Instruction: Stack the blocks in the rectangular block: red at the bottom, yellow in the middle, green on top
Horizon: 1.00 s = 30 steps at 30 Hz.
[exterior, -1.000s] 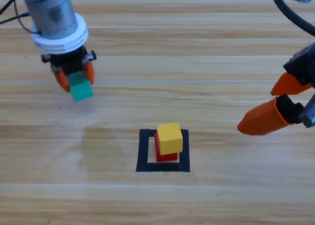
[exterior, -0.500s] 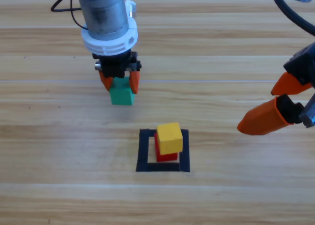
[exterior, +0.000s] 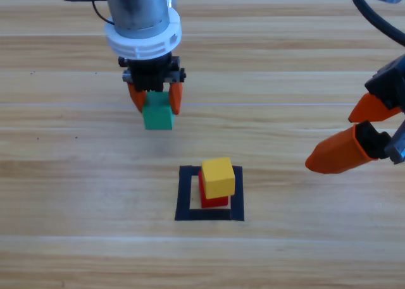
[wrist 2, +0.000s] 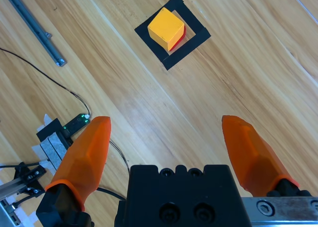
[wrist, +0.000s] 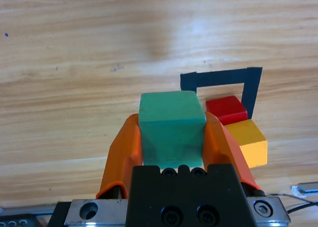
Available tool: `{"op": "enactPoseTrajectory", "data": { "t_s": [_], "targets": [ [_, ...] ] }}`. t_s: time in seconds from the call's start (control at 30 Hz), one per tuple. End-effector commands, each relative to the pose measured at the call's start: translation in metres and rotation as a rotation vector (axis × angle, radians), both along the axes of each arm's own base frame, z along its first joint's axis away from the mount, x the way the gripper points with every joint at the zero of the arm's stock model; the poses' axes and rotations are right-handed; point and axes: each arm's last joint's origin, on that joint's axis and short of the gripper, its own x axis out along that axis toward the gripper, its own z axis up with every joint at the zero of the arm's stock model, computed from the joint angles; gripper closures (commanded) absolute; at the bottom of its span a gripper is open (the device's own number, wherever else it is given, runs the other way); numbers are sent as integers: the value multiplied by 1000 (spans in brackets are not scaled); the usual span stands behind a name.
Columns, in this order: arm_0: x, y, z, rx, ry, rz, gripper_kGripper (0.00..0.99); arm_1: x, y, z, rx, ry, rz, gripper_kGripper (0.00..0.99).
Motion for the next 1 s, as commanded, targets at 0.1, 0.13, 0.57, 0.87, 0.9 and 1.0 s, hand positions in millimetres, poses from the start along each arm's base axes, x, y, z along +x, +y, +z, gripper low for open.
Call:
{"op": "enactPoseTrajectory", "data": {
  "t_s": [0.1, 0.13, 0.57, 0.87, 0.9, 1.0],
  "targets": [
    [-23, -23, -12, 41, 36, -18, 990, 7, -3, -12, -26, 30, -33, 8],
    [-26, -26, -11, 41, 36, -15, 990, 7, -3, -12, -27, 29, -34, 8],
    [-59, -52, 8, 15, -9, -8, 990, 8, -2, -13, -31, 30, -34, 8],
    [-70, -62, 13, 5, -23, -15, 990, 8, -1, -15, -35, 33, -32, 7],
    [-70, -63, 11, 8, -22, -16, 990, 8, -1, -15, -35, 33, -32, 7],
    [-70, -66, 8, 12, -19, -19, 990, 8, -1, -15, -35, 33, -32, 7]
  ]
}}
